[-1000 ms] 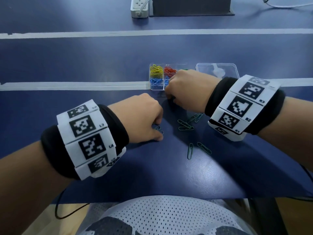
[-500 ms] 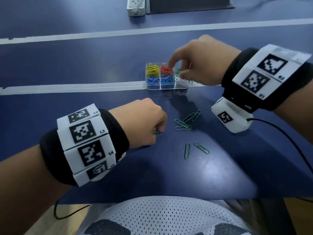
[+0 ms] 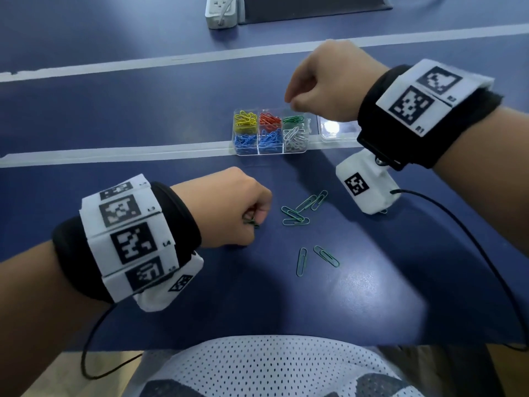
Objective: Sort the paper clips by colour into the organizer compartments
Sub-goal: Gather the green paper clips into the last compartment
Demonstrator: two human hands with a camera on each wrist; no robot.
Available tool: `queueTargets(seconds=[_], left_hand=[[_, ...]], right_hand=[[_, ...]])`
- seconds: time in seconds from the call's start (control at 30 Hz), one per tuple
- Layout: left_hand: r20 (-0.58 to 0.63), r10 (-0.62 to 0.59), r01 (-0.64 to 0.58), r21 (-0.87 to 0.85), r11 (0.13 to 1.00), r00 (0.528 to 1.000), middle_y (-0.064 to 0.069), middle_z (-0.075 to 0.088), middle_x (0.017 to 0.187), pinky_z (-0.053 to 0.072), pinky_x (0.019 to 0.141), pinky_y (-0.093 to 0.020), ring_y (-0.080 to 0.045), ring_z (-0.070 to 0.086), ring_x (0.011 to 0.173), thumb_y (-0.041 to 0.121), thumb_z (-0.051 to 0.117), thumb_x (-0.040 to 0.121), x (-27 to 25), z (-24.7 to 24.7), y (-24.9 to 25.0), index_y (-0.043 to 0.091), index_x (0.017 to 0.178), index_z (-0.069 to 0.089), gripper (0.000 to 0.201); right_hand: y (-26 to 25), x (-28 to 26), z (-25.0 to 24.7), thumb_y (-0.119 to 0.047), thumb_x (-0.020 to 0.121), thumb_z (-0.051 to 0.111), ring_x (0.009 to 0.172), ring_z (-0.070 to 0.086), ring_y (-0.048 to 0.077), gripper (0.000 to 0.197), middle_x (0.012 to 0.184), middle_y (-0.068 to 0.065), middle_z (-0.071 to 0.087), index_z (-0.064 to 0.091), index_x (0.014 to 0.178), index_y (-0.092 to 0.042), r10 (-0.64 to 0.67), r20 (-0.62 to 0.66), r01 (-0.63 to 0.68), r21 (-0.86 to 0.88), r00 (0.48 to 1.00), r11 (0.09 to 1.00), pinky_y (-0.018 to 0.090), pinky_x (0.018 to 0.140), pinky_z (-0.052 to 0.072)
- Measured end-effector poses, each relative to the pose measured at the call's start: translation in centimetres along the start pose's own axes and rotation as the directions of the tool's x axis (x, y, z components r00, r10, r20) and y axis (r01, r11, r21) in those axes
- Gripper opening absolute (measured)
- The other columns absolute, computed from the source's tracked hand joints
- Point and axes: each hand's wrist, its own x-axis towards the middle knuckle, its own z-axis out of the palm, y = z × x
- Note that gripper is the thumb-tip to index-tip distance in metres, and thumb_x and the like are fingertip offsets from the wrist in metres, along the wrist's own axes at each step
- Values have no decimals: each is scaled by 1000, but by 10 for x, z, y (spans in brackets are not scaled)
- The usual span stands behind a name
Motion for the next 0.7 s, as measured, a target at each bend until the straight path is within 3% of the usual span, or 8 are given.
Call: queueTargets(seconds=[0.1,0.2,0.27,0.33,0.37,0.43,0.57,0.7], left_hand=[[-110,24,-29,-42,999,994,9,49,53,34,53,-5,0,48,53,15,61,66,7,-22,-1,24,68,53,13],[-282,51,-80,-91,993,958,11,52,54,34,55,0,11,51,53,15,62,66,27,-52,-1,26,71,56,13],[-355,35,-91,-142,986,934,9,58,58,37,54,-2,5,56,51,13,61,70,47,-68,-1,23,76,60,11],[-382,7,-78,-171,982,924,6,62,62,47,58,-14,-7,61,51,10,60,73,68,-80,1,19,79,61,11],[-392,-1,-62,-146,987,920,7,61,62,49,61,-22,-11,61,55,10,60,74,77,-84,2,19,80,62,11],[-398,-1,-25,-60,998,917,11,55,61,45,66,-27,-18,58,63,10,61,75,92,-87,4,19,80,64,11],[-335,17,-9,25,1000,942,14,58,60,48,69,-27,-18,62,67,16,68,74,105,-87,4,24,75,66,9],[-351,35,-36,6,999,936,8,70,77,52,76,-29,-14,64,77,22,77,71,103,-86,3,23,89,72,19]], right_hand=[[7,-11,-8,-15,83,54,85,60,14,25,87,0,69,74,96,-21,-14,-45,14,-3,999,1000,20,77,42],[15,-28,-14,-17,82,56,82,59,14,22,83,1,67,73,96,-21,0,0,0,-23,1000,1000,20,76,41],[20,-43,-15,-21,82,59,83,61,16,20,80,-2,66,72,96,-23,16,52,-13,-61,999,998,22,77,42],[23,-58,-16,-25,83,61,83,62,17,17,81,-4,68,71,96,-25,37,98,-29,-82,995,996,23,79,44],[25,-65,-16,-26,83,61,82,61,16,17,82,-5,69,71,97,-26,51,116,-42,-85,992,996,23,79,44],[29,-77,-16,-28,84,61,81,62,16,17,83,-6,71,69,98,-27,79,138,-67,-83,987,994,23,77,43],[38,-94,-18,-30,83,62,72,57,8,16,80,-10,69,67,98,-30,121,184,-102,-109,975,989,25,76,44],[41,-105,-15,-32,79,66,74,57,8,19,75,-15,66,66,98,-31,156,235,-118,-171,959,978,25,74,44]])
